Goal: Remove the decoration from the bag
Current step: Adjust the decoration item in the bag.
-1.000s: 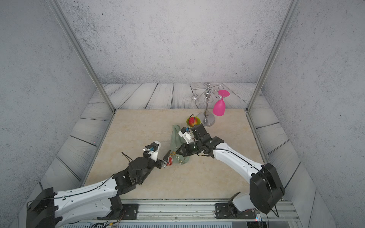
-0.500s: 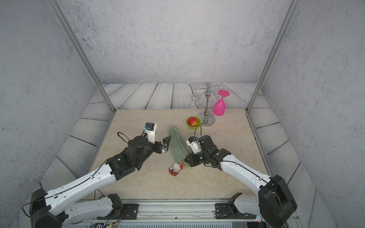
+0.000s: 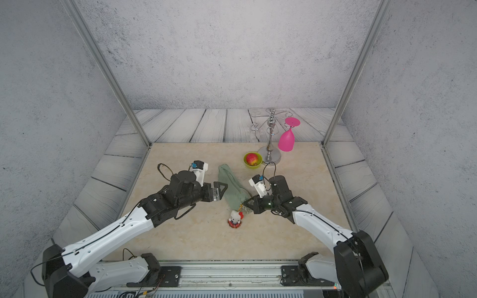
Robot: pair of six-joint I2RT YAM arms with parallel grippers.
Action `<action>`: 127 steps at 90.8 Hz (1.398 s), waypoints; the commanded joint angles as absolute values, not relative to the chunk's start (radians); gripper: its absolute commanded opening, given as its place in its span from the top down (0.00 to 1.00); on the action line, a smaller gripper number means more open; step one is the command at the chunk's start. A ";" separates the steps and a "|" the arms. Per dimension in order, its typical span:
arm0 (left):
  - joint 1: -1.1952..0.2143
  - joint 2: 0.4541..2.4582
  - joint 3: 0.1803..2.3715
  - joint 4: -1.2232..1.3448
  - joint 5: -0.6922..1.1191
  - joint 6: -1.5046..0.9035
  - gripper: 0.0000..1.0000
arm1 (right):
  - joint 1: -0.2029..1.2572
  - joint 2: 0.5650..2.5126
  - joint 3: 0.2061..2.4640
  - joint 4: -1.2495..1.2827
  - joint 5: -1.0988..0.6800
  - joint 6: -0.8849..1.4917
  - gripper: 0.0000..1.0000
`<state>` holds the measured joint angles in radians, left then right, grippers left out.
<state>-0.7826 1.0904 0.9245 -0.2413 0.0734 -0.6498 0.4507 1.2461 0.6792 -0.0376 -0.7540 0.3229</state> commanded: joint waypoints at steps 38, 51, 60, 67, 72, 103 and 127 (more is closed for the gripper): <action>-0.707 1.185 0.885 -0.069 0.486 -0.607 0.15 | 0.388 1.396 0.721 0.231 -1.201 0.388 1.00; -0.706 1.236 0.903 -0.090 0.538 -0.607 0.22 | 0.388 1.389 0.736 0.215 -1.224 0.380 1.00; -0.706 1.240 0.880 -0.060 0.552 -0.630 0.33 | 0.387 1.388 0.742 0.206 -1.230 0.375 1.00; -0.704 1.238 0.858 -0.020 0.549 -0.657 0.36 | 0.387 1.388 0.745 0.197 -1.233 0.370 1.00; -0.704 1.244 0.852 0.004 0.555 -0.670 0.45 | 0.387 1.388 0.745 0.195 -1.235 0.369 1.00; -0.704 1.324 0.862 0.054 0.574 -0.689 0.50 | 0.387 1.381 0.746 0.195 -1.238 0.372 1.00; -0.704 1.359 0.854 0.104 0.609 -0.710 0.57 | 0.387 1.380 0.751 0.196 -1.233 0.376 1.00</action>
